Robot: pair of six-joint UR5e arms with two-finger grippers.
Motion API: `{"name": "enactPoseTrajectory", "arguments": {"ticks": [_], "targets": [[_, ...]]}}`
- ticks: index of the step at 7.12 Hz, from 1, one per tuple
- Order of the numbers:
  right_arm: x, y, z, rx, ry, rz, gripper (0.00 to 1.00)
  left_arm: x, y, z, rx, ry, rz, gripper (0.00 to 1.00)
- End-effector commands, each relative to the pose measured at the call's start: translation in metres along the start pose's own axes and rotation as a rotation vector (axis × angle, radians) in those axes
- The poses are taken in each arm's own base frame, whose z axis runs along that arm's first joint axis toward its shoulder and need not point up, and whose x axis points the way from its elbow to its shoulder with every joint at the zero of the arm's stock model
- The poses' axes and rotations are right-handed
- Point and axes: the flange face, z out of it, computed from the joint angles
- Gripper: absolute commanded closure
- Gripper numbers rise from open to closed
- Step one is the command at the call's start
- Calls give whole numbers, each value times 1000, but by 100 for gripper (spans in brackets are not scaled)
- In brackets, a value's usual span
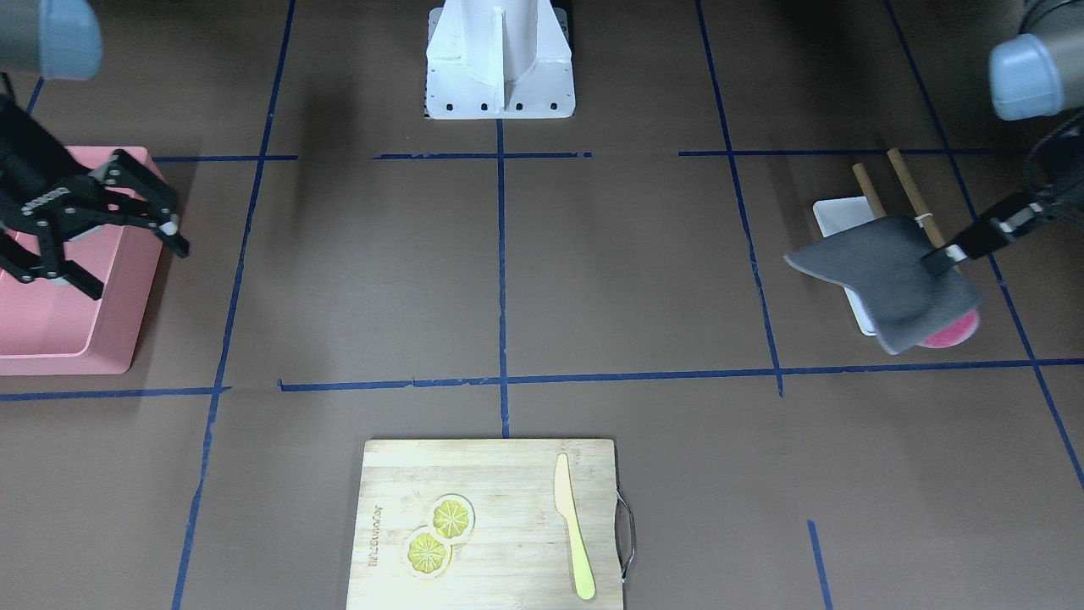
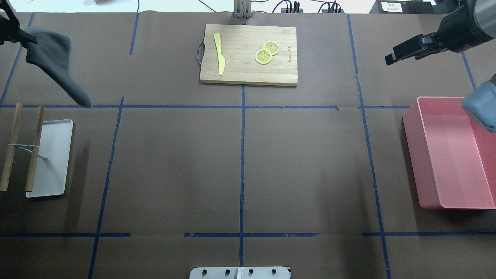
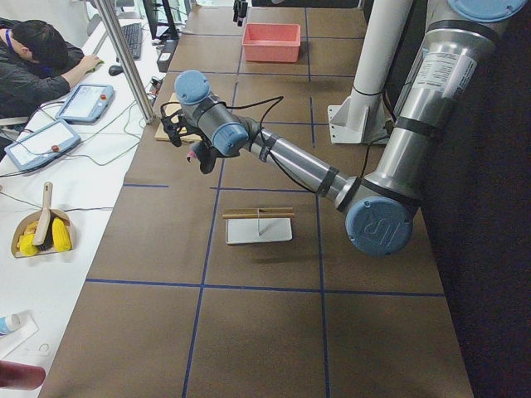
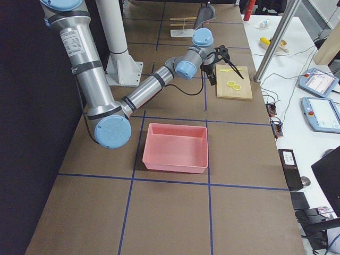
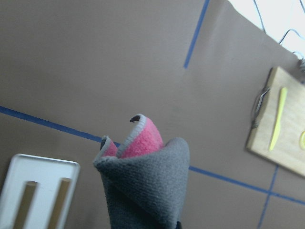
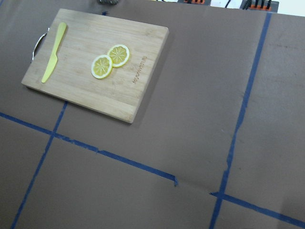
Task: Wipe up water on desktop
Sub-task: 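Lift the grey cloth with the left gripper while the right arm approaches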
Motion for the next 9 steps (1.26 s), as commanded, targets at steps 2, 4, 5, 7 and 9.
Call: {"name": "enactPoseTrajectory", "arguments": {"ticks": [2, 4, 5, 7, 9], "targets": [[-137, 31, 49, 201, 70, -50, 0, 65, 98, 83, 128, 79, -76, 94], [-172, 57, 65, 239, 84, -92, 0, 120, 138, 97, 146, 191, -205, 94], [-191, 73, 78, 251, 93, -125, 0, 145, 162, 115, 156, 225, -243, 94], [-260, 93, 89, 295, 54, -180, 0, 163, 192, 130, 127, 245, -232, 94], [-275, 119, 104, 336, 151, -373, 0, 172, 217, 148, 118, 252, -228, 94]]}}
